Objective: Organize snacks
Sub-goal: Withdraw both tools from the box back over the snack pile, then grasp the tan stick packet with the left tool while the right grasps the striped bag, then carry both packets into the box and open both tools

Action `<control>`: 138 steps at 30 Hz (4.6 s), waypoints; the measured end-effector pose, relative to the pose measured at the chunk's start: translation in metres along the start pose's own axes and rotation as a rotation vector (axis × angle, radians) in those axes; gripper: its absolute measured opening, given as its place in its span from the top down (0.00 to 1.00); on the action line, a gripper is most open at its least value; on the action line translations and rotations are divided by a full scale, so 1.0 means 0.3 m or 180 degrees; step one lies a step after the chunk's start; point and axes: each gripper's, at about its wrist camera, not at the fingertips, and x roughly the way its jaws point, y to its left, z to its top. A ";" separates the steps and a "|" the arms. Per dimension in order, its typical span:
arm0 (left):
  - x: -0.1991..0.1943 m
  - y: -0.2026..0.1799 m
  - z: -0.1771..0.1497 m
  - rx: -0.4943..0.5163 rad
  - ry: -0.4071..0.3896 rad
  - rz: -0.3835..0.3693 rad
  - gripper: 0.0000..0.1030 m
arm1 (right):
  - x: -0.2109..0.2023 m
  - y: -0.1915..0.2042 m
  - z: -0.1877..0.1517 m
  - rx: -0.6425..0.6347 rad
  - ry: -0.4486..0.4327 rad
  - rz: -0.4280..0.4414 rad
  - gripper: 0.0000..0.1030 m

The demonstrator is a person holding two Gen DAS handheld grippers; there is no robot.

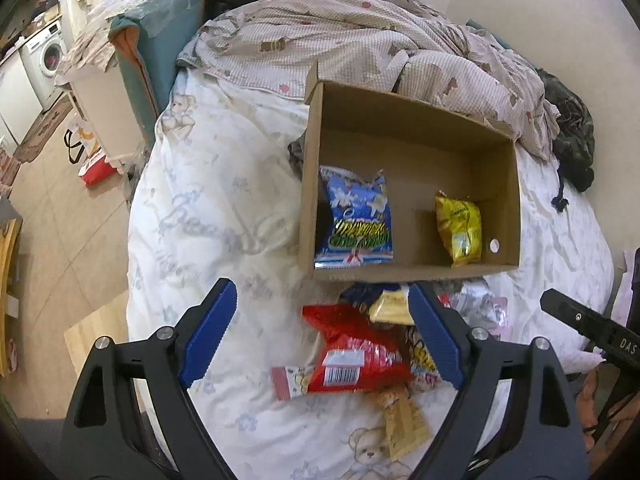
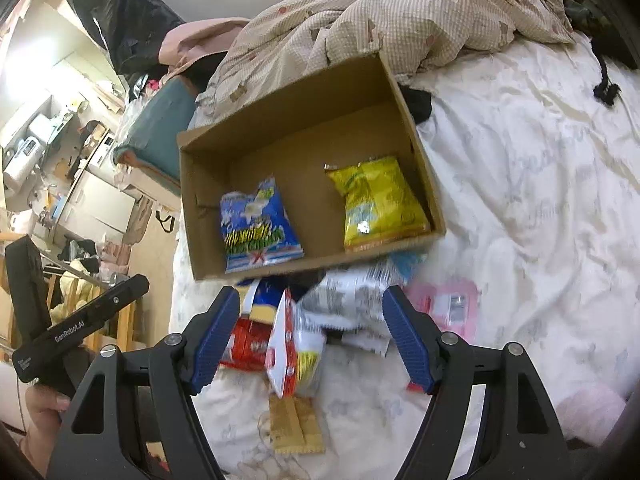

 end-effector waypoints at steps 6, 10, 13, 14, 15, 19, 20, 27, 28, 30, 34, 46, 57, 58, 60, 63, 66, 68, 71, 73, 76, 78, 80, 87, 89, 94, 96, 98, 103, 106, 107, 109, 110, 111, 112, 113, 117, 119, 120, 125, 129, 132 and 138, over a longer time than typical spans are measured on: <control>-0.018 0.017 -0.078 -0.0079 0.0067 0.0076 0.17 | 0.011 0.010 -0.074 0.0007 0.0132 -0.0053 0.25; -0.018 0.023 -0.130 -0.0115 0.0119 0.0187 0.17 | 0.056 0.026 -0.112 -0.0014 0.0293 -0.0118 0.25; -0.023 0.036 -0.149 -0.0189 0.0107 0.0214 0.17 | 0.100 0.049 -0.122 -0.0074 0.0410 -0.0150 0.25; -0.026 0.043 -0.156 -0.0219 0.0083 0.0237 0.17 | 0.121 0.059 -0.127 -0.0114 0.0460 -0.0191 0.25; -0.026 0.047 -0.159 -0.0227 0.0082 0.0252 0.17 | 0.142 0.069 -0.133 -0.0161 0.0516 -0.0244 0.25; -0.014 0.052 -0.158 -0.0257 0.0131 0.0262 0.17 | 0.238 0.101 -0.152 -0.0331 0.0718 -0.0424 0.25; -0.012 0.052 -0.157 -0.0267 0.0141 0.0252 0.17 | 0.261 0.105 -0.151 -0.0342 0.0752 -0.0428 0.26; -0.001 0.037 -0.159 -0.0246 0.0169 0.0200 0.17 | 0.334 0.069 -0.153 -0.0083 0.0913 -0.0356 0.63; -0.001 0.035 -0.159 -0.0247 0.0174 0.0190 0.17 | 0.329 0.066 -0.156 -0.0083 0.0914 -0.0351 0.66; 0.001 0.033 -0.159 -0.0254 0.0197 0.0164 0.17 | 0.297 0.059 -0.157 -0.0075 0.0885 -0.0339 0.73; 0.003 0.026 -0.159 -0.0260 0.0223 0.0126 0.17 | 0.200 0.050 -0.148 -0.0059 0.0754 -0.0272 0.76; 0.121 -0.089 -0.257 0.0033 0.0674 0.0079 0.17 | -0.019 0.002 -0.139 0.0021 0.0276 -0.0081 0.78; 0.270 -0.211 -0.380 0.0247 0.1108 -0.0194 0.19 | -0.054 -0.097 -0.145 0.0444 0.0143 -0.0051 0.78; 0.273 -0.203 -0.377 0.0181 0.1109 -0.0255 0.22 | -0.053 -0.106 -0.144 0.0486 0.0148 -0.0024 0.78; 0.280 -0.190 -0.373 0.0106 0.1103 -0.0280 0.24 | -0.047 -0.114 -0.141 0.0536 0.0166 0.0005 0.78; 0.304 -0.186 -0.382 0.0084 0.1166 -0.0294 0.31 | -0.040 -0.119 -0.137 0.0574 0.0186 0.0047 0.78; 0.346 -0.210 -0.404 0.0136 0.1327 -0.0374 0.36 | -0.036 -0.114 -0.134 0.0566 0.0184 0.0057 0.78; 0.377 -0.232 -0.418 0.0191 0.1366 -0.0356 0.49 | -0.031 -0.112 -0.133 0.0550 0.0191 0.0050 0.78; 0.406 -0.239 -0.428 0.0128 0.1403 -0.0444 0.64 | -0.027 -0.111 -0.136 0.0527 0.0209 0.0028 0.78; 0.412 -0.225 -0.419 -0.0053 0.1437 -0.0567 0.73 | -0.028 -0.112 -0.136 0.0521 0.0213 0.0019 0.78; 0.402 -0.214 -0.420 -0.0076 0.1460 -0.0588 0.81 | -0.028 -0.112 -0.136 0.0515 0.0212 -0.0004 0.78; 0.391 -0.219 -0.426 -0.0020 0.1503 -0.0622 0.83 | -0.023 -0.113 -0.133 0.0517 0.0219 -0.0015 0.78; 0.368 -0.237 -0.437 0.0056 0.1485 -0.0624 0.84 | -0.024 -0.111 -0.132 0.0514 0.0212 -0.0021 0.78; 0.255 -0.286 -0.430 0.0309 0.1240 -0.0610 0.85 | -0.032 -0.103 -0.136 0.0462 0.0154 -0.0012 0.78; 0.195 -0.301 -0.462 0.0383 0.1119 -0.0609 0.85 | -0.041 -0.102 -0.137 0.0465 0.0121 0.0015 0.78; 0.061 -0.252 -0.399 0.0474 0.0814 -0.0610 0.85 | -0.075 -0.090 -0.137 0.0443 -0.0009 0.0133 0.78; 0.017 -0.251 -0.371 0.0507 0.0675 -0.0569 0.85 | -0.097 -0.083 -0.136 0.0425 -0.0094 0.0208 0.78; -0.028 -0.238 -0.331 0.0498 0.0512 -0.0523 0.85 | -0.121 -0.077 -0.130 0.0425 -0.0194 0.0293 0.78; -0.111 -0.187 -0.211 0.0412 0.0200 -0.0391 0.85 | -0.204 -0.069 -0.103 0.0448 -0.0581 0.0510 0.78; -0.115 -0.152 -0.147 0.0366 0.0084 -0.0312 0.85 | -0.244 -0.089 -0.079 0.0536 -0.0786 0.0561 0.78; -0.121 -0.136 -0.117 0.0348 0.0037 -0.0274 0.85 | -0.252 -0.097 -0.068 0.0566 -0.0831 0.0550 0.78; -0.125 -0.124 -0.083 0.0334 -0.0008 -0.0230 0.85 | -0.252 -0.105 -0.042 0.0584 -0.0831 0.0490 0.78; -0.123 -0.115 -0.056 0.0329 -0.0035 -0.0207 0.85 | -0.250 -0.108 -0.034 0.0589 -0.0831 0.0480 0.78; -0.123 -0.104 -0.048 0.0322 -0.0051 -0.0194 0.85 | -0.247 -0.112 -0.023 0.0600 -0.0837 0.0484 0.78; -0.119 -0.098 -0.028 0.0309 -0.0067 -0.0179 0.85 | -0.242 -0.113 -0.009 0.0610 -0.0835 0.0487 0.78; -0.117 -0.095 -0.015 0.0305 -0.0075 -0.0174 0.85 | -0.237 -0.113 0.004 0.0614 -0.0831 0.0478 0.78; -0.087 -0.103 0.039 0.0304 -0.0097 -0.0142 0.85 | -0.203 -0.113 0.048 0.0592 -0.0770 0.0408 0.78; -0.068 -0.110 0.062 0.0322 -0.0103 -0.0136 0.85 | -0.173 -0.115 0.074 0.0614 -0.0727 0.0403 0.78; -0.055 -0.115 0.076 0.0333 -0.0103 -0.0133 0.85 | -0.154 -0.116 0.092 0.0628 -0.0692 0.0393 0.78; 0.012 -0.149 0.131 0.0433 -0.0088 -0.0114 0.85 | -0.060 -0.115 0.160 0.0654 -0.0552 0.0387 0.78; 0.070 -0.187 0.177 0.0537 -0.0110 -0.0106 0.84 | 0.031 -0.107 0.207 0.0658 -0.0433 0.0368 0.78; 0.116 -0.206 0.203 0.0585 -0.0133 -0.0101 0.84 | 0.095 -0.107 0.229 0.0660 -0.0334 0.0344 0.78; 0.190 -0.198 0.230 0.0594 -0.0178 -0.0034 0.84 | 0.218 -0.113 0.261 0.0677 -0.0118 0.0279 0.78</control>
